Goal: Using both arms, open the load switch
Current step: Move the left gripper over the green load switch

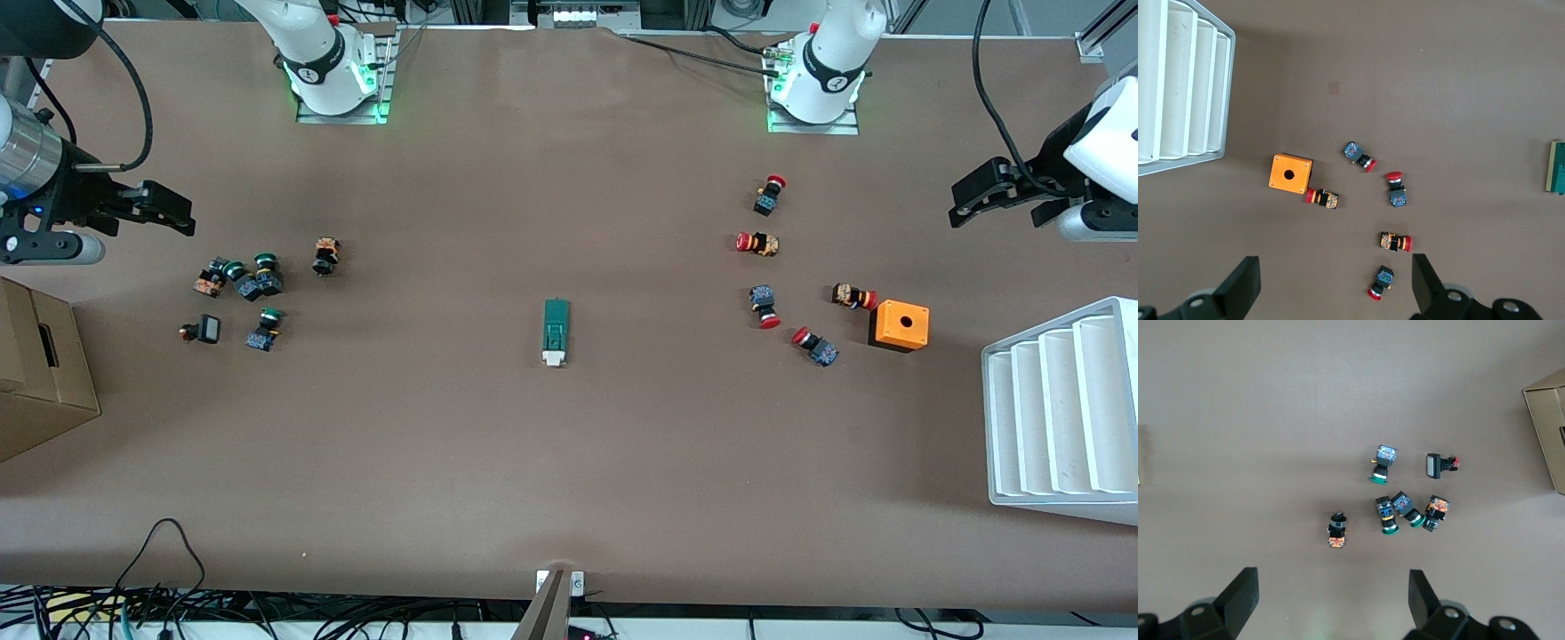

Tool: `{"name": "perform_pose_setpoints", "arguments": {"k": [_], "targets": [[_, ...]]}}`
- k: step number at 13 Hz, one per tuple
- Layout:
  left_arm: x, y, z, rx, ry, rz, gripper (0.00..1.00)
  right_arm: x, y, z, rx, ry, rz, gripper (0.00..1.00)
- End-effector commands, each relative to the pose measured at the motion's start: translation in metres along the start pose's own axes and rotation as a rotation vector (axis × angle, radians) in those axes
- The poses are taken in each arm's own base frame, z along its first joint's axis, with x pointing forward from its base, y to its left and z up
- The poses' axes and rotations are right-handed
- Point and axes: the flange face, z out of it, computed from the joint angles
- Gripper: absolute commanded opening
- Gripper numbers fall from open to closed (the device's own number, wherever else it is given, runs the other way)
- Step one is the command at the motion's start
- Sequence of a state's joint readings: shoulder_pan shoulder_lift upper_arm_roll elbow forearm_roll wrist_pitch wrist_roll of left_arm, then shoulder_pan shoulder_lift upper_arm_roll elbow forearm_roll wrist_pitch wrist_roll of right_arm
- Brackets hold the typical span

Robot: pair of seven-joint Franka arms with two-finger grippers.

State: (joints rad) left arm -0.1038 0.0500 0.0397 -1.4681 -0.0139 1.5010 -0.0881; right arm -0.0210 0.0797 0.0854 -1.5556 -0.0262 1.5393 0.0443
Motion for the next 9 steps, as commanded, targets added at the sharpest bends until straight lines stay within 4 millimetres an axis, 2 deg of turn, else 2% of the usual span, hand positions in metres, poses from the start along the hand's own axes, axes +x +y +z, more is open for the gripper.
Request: {"name": "perform_pose_setpoints", "arguments": {"k": [1, 3, 5, 7, 9], "targets": [[-0.005, -0.001, -0.005, -0.001, -0.003, 0.004, 1.00, 0.001, -0.003, -0.007, -0.007, 0.006, 0.010, 0.99], [-0.005, -0.001, -0.004, -0.001, -0.004, 0.004, 1.00, 0.001, -0.002, -0.006, -0.006, -0.002, 0.004, 0.99], [-0.005, 0.009, -0.003, -0.005, -0.002, 0.004, 1.00, 0.001, -0.002, -0.006, -0.005, -0.002, 0.006, 0.99], [-0.004, 0.041, 0.004, -0.059, -0.008, -0.014, 1.00, 0.001, -0.002, -0.006, -0.006, -0.002, 0.004, 0.99], [0.000, 0.088, 0.019, -0.067, 0.014, -0.047, 1.00, 0.001, -0.001, -0.006, -0.004, -0.003, -0.001, 0.99]]}}
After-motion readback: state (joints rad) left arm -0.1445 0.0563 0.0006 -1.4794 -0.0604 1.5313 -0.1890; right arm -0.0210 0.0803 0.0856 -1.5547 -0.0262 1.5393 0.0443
